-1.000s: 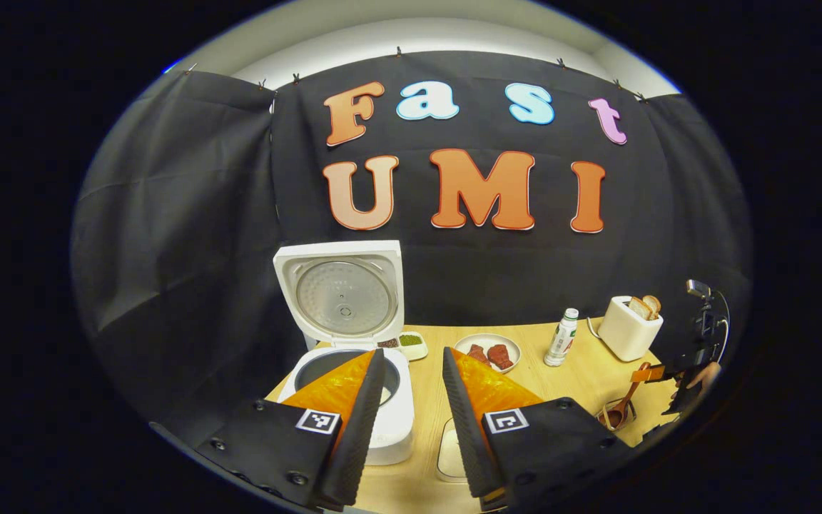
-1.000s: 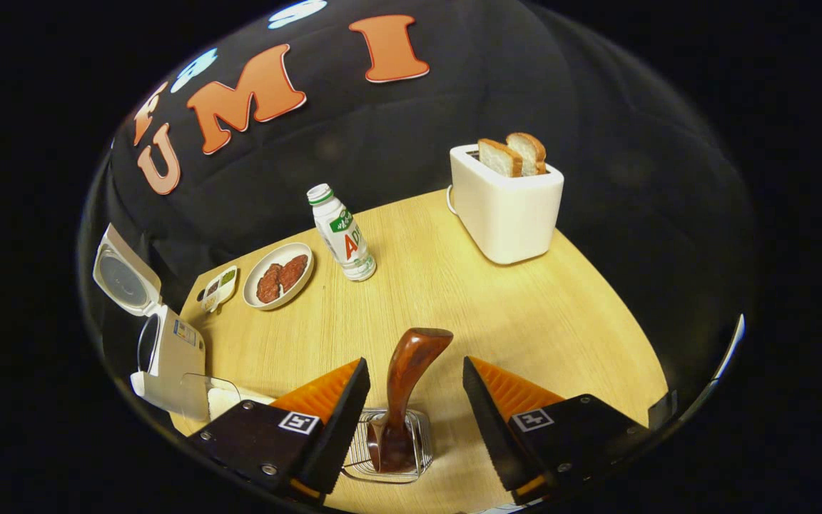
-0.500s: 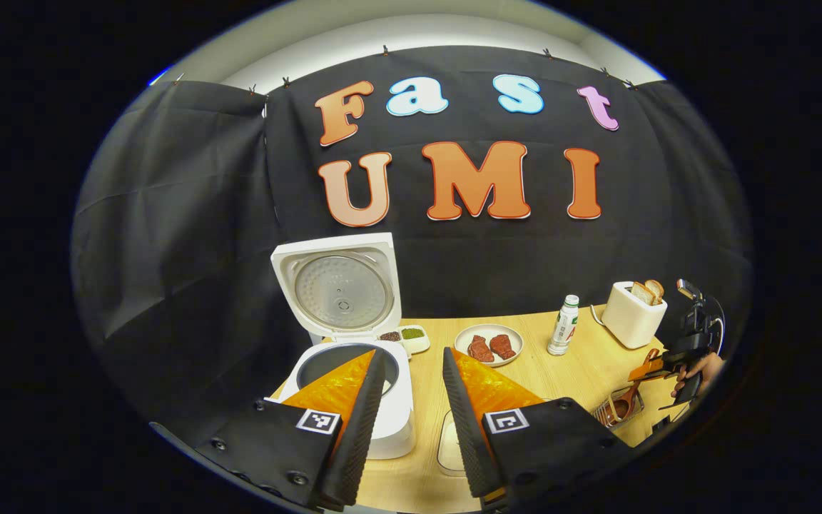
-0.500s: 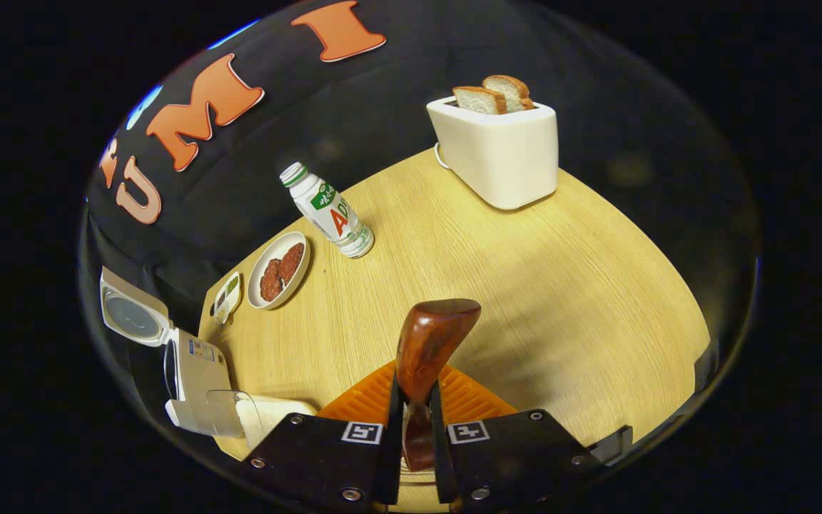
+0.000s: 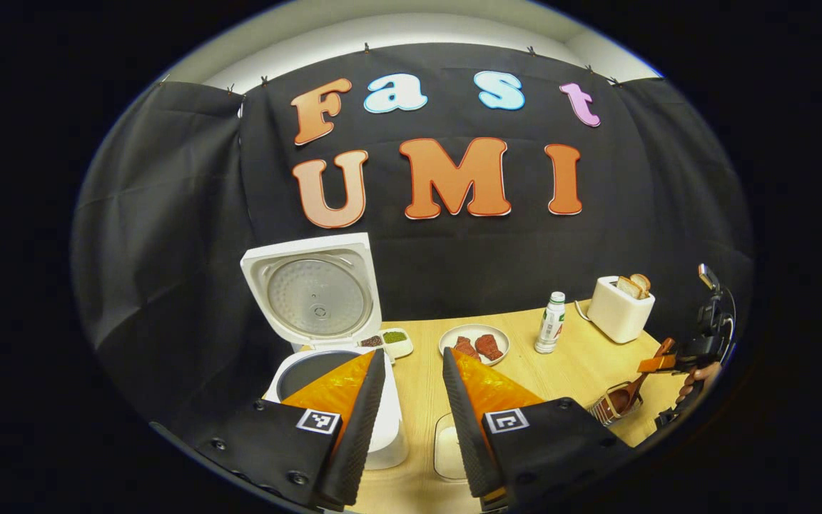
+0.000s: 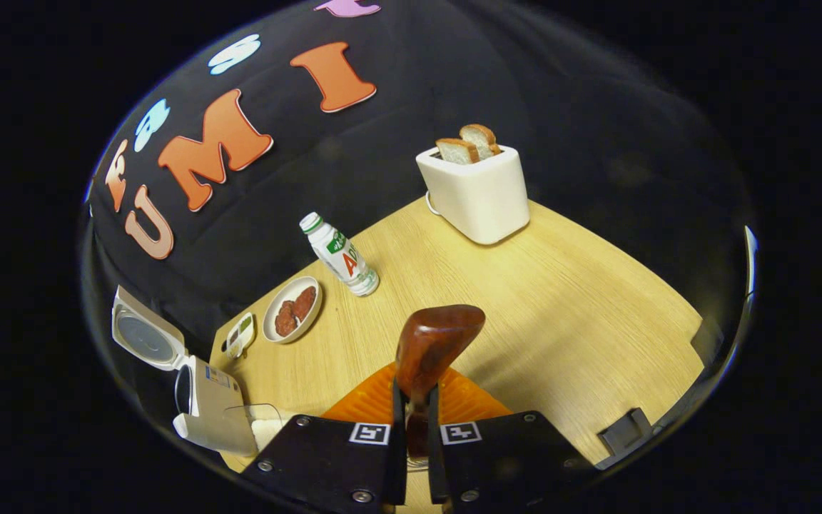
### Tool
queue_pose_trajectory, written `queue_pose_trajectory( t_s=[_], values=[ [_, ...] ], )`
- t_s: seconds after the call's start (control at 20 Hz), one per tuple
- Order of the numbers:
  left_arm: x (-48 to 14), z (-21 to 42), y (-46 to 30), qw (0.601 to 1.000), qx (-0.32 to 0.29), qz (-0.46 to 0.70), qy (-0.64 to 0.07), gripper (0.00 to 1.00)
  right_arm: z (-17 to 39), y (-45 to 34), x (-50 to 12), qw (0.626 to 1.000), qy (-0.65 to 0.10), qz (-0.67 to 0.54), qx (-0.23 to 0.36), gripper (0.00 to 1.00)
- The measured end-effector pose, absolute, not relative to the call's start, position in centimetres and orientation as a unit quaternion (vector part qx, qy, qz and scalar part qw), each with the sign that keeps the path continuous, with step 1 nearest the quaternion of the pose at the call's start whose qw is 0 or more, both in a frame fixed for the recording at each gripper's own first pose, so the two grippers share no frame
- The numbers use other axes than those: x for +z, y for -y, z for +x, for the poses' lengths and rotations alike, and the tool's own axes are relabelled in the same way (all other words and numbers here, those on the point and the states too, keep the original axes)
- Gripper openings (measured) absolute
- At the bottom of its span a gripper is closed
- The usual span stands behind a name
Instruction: Close the left gripper, press the button to open the rice cooker; take a wooden spoon from the chopstick holder with the right hand, scoop a spoonful of rice and pour it into the rice cooker, then put the wooden spoon back into the chopstick holder.
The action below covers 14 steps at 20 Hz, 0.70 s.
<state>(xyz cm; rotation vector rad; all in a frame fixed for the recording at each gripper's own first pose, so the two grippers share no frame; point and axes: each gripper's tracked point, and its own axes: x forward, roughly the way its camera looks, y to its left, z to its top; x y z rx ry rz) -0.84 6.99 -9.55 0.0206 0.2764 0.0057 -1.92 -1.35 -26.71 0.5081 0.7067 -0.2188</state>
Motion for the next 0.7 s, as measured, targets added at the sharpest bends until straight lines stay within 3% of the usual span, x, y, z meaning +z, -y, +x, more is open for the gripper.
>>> queue_pose_trajectory(
  t_s=[0.35, 0.7],
  values=[
    [-9.8, 0.5, -7.9, 0.992, -0.027, 0.004, -0.125, 0.59, -3.0, 0.1, -20.1, 0.930, -0.280, 0.210, -0.114, 0.12],
    [-10.7, 1.3, -10.6, 0.991, -0.030, -0.012, -0.127, 0.59, -3.0, -7.1, -15.4, 0.943, -0.249, 0.217, -0.044, 0.11]
  ],
)
